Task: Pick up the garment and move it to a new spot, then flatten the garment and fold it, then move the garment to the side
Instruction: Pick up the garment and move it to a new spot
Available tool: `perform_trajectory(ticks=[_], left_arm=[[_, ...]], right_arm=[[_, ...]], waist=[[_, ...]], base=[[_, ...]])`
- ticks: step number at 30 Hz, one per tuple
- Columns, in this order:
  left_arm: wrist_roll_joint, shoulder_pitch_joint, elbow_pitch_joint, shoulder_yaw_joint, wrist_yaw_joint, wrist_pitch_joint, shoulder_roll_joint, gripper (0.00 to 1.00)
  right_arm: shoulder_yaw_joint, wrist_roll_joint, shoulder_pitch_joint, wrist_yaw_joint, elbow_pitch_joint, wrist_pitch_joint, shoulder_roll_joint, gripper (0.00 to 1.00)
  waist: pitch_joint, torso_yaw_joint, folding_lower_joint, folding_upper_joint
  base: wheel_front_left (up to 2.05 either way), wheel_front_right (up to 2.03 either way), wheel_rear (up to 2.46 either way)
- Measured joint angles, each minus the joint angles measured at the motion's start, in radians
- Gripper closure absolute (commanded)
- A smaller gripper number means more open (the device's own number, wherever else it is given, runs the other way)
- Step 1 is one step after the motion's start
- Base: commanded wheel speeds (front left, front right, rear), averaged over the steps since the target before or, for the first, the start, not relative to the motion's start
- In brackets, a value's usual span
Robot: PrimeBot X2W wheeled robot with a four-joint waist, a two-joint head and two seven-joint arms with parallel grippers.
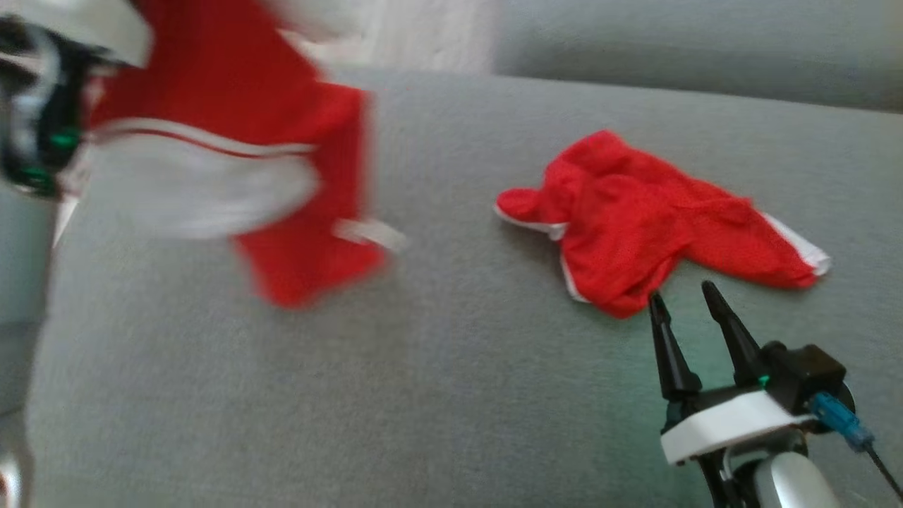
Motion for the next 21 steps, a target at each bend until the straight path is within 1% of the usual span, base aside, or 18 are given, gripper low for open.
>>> perform_trajectory(ticks=[1, 2, 3, 7, 10, 12, 13, 15, 16, 17, 18, 19, 21], left_arm=[[0.001, -0.004, 0.03, 0.029, -0.008, -0.035, 0.024, 1.0], [-0.001, -0.006, 0.048, 0.038, -0.016, -0.049, 0.033, 1.0], [-0.016, -0.006, 0.069, 0.051, -0.025, -0.061, 0.033, 1.0], [-0.064, 0.009, 0.155, 0.091, -0.028, -0.107, 0.025, 1.0], [-0.096, 0.056, 0.243, 0.135, -0.023, -0.148, 0.024, 1.0], [-0.12, 0.1, 0.314, 0.16, -0.006, -0.16, 0.015, 1.0], [-0.132, 0.122, 0.352, 0.165, -0.005, -0.16, 0.011, 1.0], [-0.157, 0.16, 0.428, 0.172, 0.012, -0.141, -0.004, 1.0], [-0.163, 0.175, 0.46, 0.172, 0.014, -0.128, -0.011, 0.99], [-0.172, 0.186, 0.487, 0.173, 0.016, -0.115, -0.019, 0.73], [-0.184, 0.191, 0.515, 0.175, 0.021, -0.093, -0.024, 0.15], [-0.19, 0.193, 0.536, 0.174, 0.021, -0.079, -0.025, 0.0], [-0.192, 0.191, 0.555, 0.175, 0.027, -0.066, -0.026, 0.0]], right_arm=[[0.007, -0.007, -0.007, 0.0, -0.016, 0.012, 0.0, 0.0], [0.011, -0.012, -0.013, 0.0, -0.023, 0.017, 0.0, 0.0], [0.015, -0.016, -0.022, 0.0, -0.027, 0.022, 0.0, 0.0], [0.024, -0.04, -0.071, 0.0, -0.054, 0.044, 0.0, 0.0], [0.035, -0.057, -0.105, 0.0, -0.07, 0.058, -0.001, 0.0], [0.039, -0.067, -0.125, 0.0, -0.077, 0.07, -0.001, 0.0], [0.038, -0.073, -0.132, 0.0, -0.08, 0.07, -0.001, 0.0], [0.034, -0.074, -0.142, 0.0, -0.085, 0.074, -0.001, 0.0], [0.031, -0.076, -0.145, 0.0, -0.088, 0.079, -0.001, 0.0], [0.027, -0.078, -0.145, 0.0, -0.09, 0.079, -0.001, 0.0], [0.025, -0.081, -0.145, 0.0, -0.089, 0.079, -0.002, 0.0], [0.023, -0.081, -0.145, 0.0, -0.089, 0.079, -0.002, 0.0], [0.018, -0.08, -0.145, 0.0, -0.088, 0.078, -0.002, 0.0]], waist=[[0.025, 0.023, 0.0, 0.0], [0.04, 0.031, 0.0, 0.0], [0.056, 0.039, 0.0002, 0.0], [0.123, 0.063, 0.0004, 0.0], [0.172, 0.069, 0.0004, 0.0], [0.202, 0.064, 0.0004, 0.0], [0.215, 0.059, 0.0005, 0.0], [0.233, 0.041, 0.0005, 0.0], [0.24, 0.03, 0.0005, 0.0], [0.245, 0.018, 0.0004, 0.0], [0.249, 0.006, 0.0004, 0.0], [0.251, -0.005, 0.0004, 0.0], [0.25, -0.025, 0.0004, 0.0]], base=[[0.0, 0.0, 0.0], [0.0, 0.0, 0.0], [0.0, 0.0, 0.0], [0.0, 0.0, 0.0], [0.0, 0.0, 0.0], [0.0, 0.0, 0.0], [0.0, 0.0, 0.0], [0.0, 0.0, 0.0], [0.0, 0.0, 0.0], [0.0, 0.0, 0.0], [0.0, 0.0, 0.0], [0.0, 0.0, 0.0], [0.0, 0.0, 0.0]])
